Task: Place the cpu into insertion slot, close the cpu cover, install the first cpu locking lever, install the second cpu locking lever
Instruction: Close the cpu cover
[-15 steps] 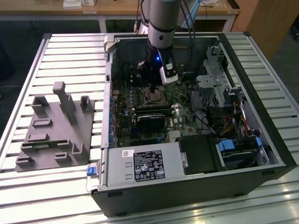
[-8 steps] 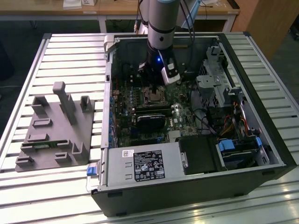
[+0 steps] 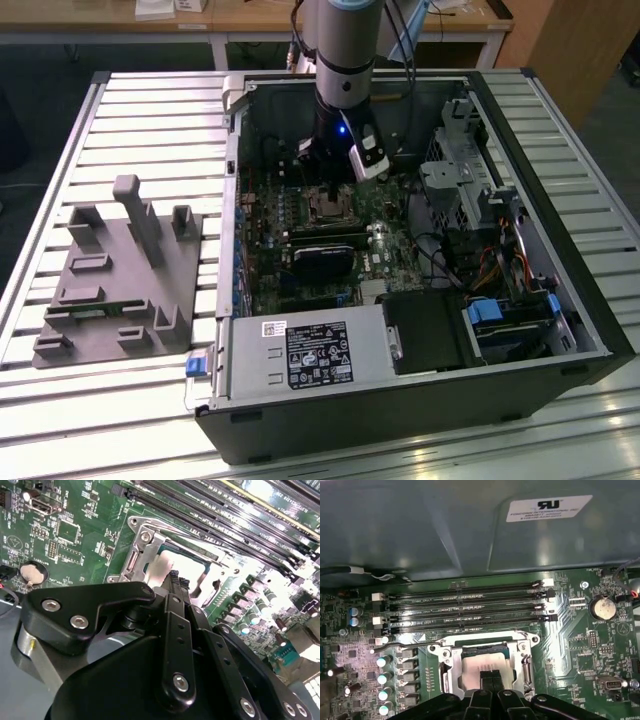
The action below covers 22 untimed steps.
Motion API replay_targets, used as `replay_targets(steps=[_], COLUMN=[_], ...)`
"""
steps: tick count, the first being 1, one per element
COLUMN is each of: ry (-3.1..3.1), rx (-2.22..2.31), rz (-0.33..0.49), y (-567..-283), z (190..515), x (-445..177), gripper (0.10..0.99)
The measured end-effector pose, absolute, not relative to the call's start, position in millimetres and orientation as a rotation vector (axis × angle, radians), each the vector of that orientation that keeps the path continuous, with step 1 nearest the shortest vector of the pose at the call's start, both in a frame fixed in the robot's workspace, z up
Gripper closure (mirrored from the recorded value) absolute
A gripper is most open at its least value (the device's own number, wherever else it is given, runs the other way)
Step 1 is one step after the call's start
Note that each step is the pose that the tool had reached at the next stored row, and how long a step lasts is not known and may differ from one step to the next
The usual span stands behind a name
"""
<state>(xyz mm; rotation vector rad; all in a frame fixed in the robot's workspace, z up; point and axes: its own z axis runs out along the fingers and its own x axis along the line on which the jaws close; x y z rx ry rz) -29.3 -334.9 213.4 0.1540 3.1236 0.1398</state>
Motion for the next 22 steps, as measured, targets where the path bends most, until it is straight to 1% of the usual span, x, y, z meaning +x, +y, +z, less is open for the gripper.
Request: replay_targets(steps=[22], ry=[3.121], rx=[0.151], rz=[0.155], y=[-336], z=[210], x=[-51], gripper=[0.98])
